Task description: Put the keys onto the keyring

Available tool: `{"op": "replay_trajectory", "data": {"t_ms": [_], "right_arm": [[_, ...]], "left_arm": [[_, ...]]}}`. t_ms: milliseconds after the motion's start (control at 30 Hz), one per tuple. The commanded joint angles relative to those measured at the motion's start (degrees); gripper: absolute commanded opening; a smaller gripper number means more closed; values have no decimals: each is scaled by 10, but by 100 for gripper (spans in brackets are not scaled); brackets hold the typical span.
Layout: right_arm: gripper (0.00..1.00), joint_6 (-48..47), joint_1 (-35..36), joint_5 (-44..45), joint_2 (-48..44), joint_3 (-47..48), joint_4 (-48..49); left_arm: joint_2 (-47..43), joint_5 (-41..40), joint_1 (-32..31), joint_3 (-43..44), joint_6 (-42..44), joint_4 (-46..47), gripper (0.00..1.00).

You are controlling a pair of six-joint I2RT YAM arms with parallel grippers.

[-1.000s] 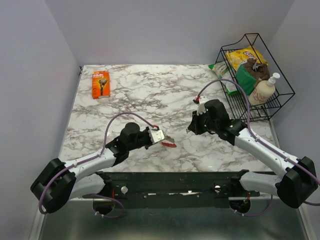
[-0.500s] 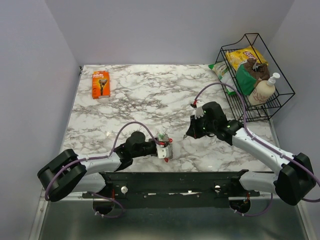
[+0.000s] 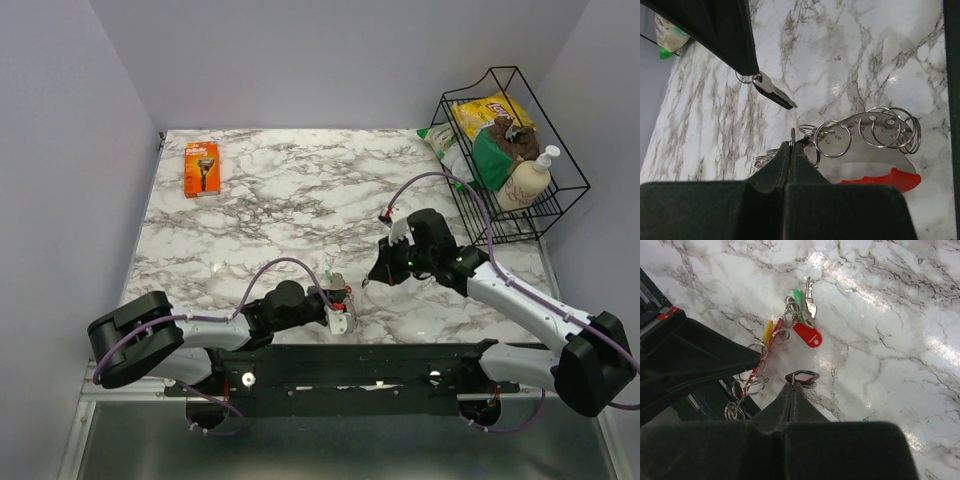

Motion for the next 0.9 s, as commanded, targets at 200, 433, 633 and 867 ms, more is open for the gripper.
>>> {"op": "replay_trajectory", "data": {"t_ms": [200,433,633,867], "right_arm": [[1,2,2,21,-48,-21,20],[1,1,2,30,-62,-27,22],[1,-4,2,6,-50,-27,32],[1,-4,3,-23,-42,-29,45]], "left_arm": [[30,-48,-2,35,72,33,0],[20,-46,-4,-21,30,138,0],[6,-33,-8,-37,-5,130,0],[18,-30,-39,-39,-63,82,0]]}}
